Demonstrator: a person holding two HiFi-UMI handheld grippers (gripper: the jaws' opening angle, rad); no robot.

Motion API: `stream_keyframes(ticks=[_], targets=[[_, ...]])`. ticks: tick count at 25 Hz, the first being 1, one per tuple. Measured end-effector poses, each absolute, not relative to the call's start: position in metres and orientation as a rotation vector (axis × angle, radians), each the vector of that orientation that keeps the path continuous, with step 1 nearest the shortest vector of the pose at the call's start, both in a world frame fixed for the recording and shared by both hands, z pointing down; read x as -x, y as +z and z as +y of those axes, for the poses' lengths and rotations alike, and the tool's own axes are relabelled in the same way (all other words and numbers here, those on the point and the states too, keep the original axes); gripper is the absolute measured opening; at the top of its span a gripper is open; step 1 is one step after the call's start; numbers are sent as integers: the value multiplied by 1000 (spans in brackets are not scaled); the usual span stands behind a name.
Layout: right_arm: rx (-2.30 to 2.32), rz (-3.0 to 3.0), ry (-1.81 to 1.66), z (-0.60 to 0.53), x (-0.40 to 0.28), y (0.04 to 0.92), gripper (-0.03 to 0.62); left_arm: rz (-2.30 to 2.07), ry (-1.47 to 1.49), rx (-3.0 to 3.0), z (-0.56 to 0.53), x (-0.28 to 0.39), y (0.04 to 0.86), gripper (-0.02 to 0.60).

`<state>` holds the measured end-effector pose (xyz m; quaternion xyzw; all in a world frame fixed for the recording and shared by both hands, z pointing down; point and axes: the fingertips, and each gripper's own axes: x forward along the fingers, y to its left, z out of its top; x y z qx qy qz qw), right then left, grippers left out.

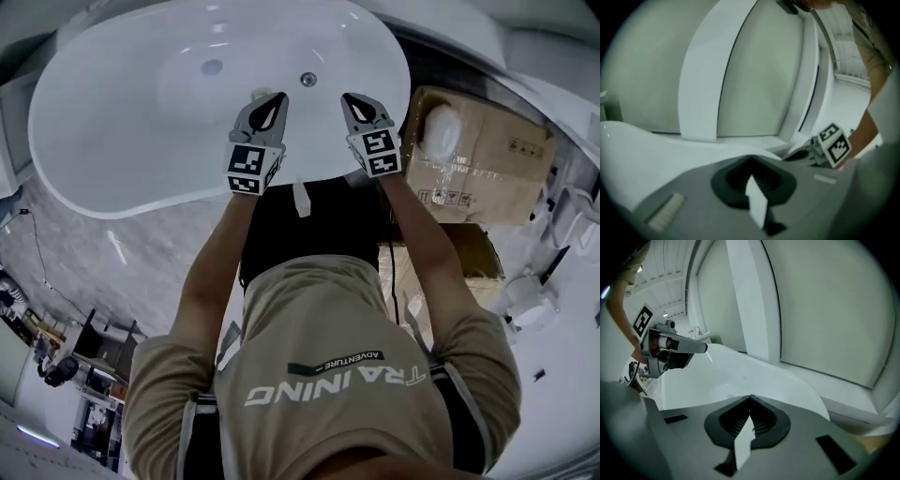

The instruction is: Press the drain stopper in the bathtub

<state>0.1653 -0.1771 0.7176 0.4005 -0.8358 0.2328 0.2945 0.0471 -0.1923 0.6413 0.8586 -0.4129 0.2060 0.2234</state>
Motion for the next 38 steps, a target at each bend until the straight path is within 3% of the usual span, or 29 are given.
stream_keyframes(ticks=[16,25,38], targets=[[-911,-2123,699,-181,-124,952,9,-1085,739,-2187,-177,-7,905,2],[-738,-1965,738,-170,-122,1079,9,-1033,741,-2126,-175,-7,994,2],[-528,-1903,714,-174,-88,1190,9,-965,763,-2054,-185,7,1093,2]])
